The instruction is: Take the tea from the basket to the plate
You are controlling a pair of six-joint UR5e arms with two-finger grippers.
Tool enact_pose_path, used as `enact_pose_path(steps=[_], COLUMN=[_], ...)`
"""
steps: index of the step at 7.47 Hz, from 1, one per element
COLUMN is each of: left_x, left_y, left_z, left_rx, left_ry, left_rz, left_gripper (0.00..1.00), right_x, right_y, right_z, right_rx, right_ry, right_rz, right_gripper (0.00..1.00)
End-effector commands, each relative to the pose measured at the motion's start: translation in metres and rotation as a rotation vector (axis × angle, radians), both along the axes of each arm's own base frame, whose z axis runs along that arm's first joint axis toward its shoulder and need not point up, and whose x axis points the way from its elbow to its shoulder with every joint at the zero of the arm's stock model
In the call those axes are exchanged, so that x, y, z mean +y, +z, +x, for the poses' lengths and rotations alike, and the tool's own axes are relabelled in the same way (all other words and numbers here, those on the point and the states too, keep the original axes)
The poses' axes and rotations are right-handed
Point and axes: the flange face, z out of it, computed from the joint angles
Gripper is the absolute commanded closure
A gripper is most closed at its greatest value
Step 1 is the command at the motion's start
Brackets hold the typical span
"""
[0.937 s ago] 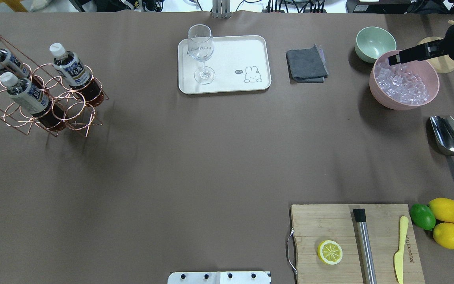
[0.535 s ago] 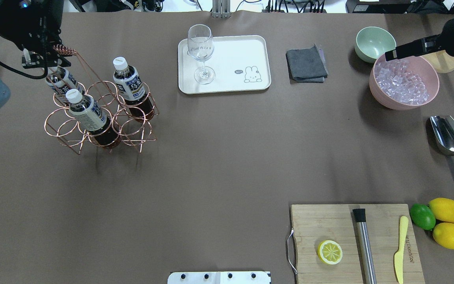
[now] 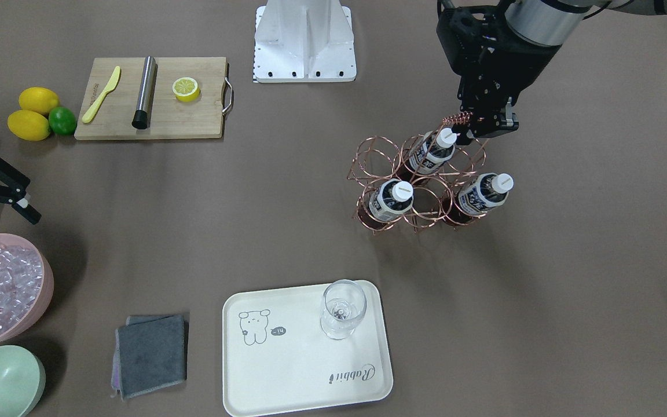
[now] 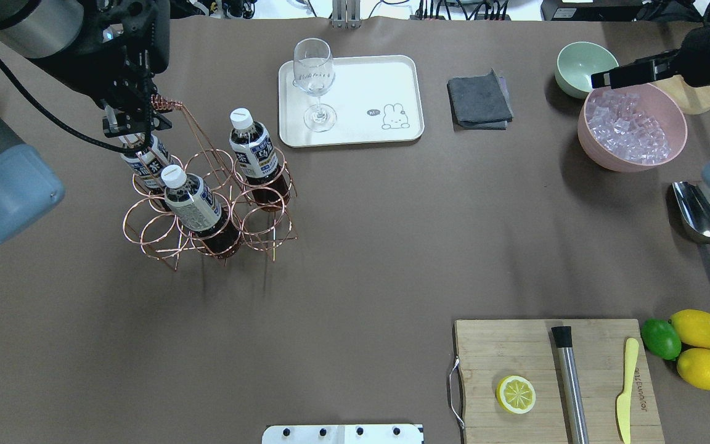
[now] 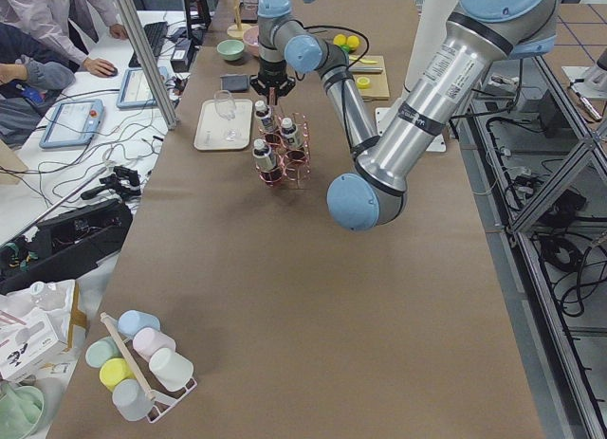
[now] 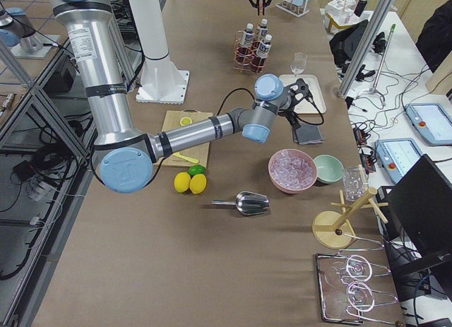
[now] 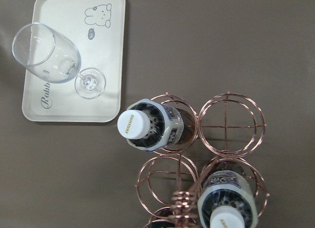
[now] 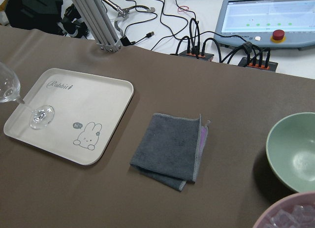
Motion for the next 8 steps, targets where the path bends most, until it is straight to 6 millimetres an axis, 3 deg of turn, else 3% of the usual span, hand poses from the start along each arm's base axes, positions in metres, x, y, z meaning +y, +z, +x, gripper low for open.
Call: enact_pose_path(steps=[1, 3, 5, 8], left_x=[0.021, 0.042, 0.055, 0.088], left_y=[-0.045, -0.077, -0.098, -0.136], left_z=[0.037, 0.064, 0.080, 0.127], left_rx=[0.020, 0.050, 0.074, 0.089], left_ry=[-0.023, -0.040, -0.042, -0.034], left_rz=[-0.022, -0.048, -0.053, -0.045], left_gripper=[1.00, 1.00, 1.00, 1.00], right_x=[0.000, 0.002, 0.004, 0.009], right_y=[-0.020, -0.026, -0.020, -0.018], right_z=[-0.013, -0.016, -0.017, -0.026], right_rx=[-0.040, -0.058, -0.086, -0.147], right_ry=[0.004, 0.021, 0.021, 0.029], right_rz=[0.085, 0.143, 0.204, 0.300], right_gripper=[0.00, 0.00, 0.00, 0.00])
